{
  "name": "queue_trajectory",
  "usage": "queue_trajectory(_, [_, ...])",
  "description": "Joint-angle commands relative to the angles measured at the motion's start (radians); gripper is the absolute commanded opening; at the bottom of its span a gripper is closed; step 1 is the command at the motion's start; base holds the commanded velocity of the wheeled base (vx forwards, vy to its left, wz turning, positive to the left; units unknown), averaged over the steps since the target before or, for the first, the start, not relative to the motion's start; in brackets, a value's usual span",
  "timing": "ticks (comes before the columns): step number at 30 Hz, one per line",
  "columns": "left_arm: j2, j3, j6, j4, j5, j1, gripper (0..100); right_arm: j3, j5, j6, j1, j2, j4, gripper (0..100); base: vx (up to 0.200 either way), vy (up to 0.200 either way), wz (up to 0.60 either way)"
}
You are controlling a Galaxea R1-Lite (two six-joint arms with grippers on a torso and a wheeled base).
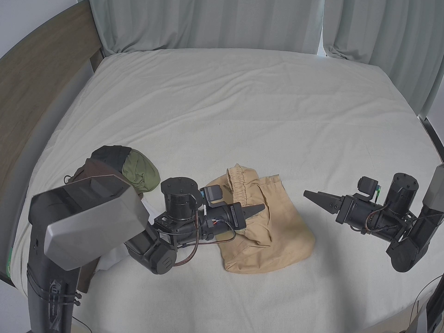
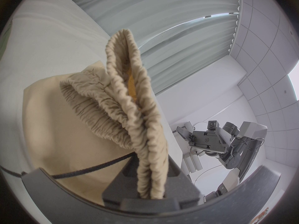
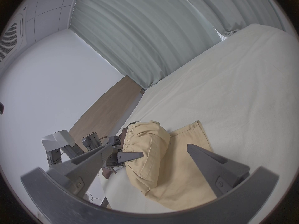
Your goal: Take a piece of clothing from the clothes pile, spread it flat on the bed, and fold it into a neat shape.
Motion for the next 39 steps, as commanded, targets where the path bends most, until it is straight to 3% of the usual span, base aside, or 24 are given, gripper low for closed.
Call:
queue_trajectory(1, [0.007,-0.020,0.000,0.010,0.001,-0.010,0,0.000,0.001,0.001,0.000,0.001,-0.001,100,0.000,0.000,0.00])
queue_trajectory(25, [0.088,-0.119,-0.010,0.053,0.006,-0.056,0,-0.012,0.001,0.002,-0.021,0.004,-0.001,100,0.000,0.000,0.00])
queue_trajectory(26, [0.088,-0.119,-0.010,0.054,0.006,-0.056,100,-0.012,0.001,0.002,-0.021,0.004,-0.001,100,0.000,0.000,0.00])
queue_trajectory(39, [0.098,-0.137,-0.008,0.034,0.041,-0.048,100,-0.012,0.001,0.002,-0.021,0.002,-0.001,100,0.000,0.000,0.00])
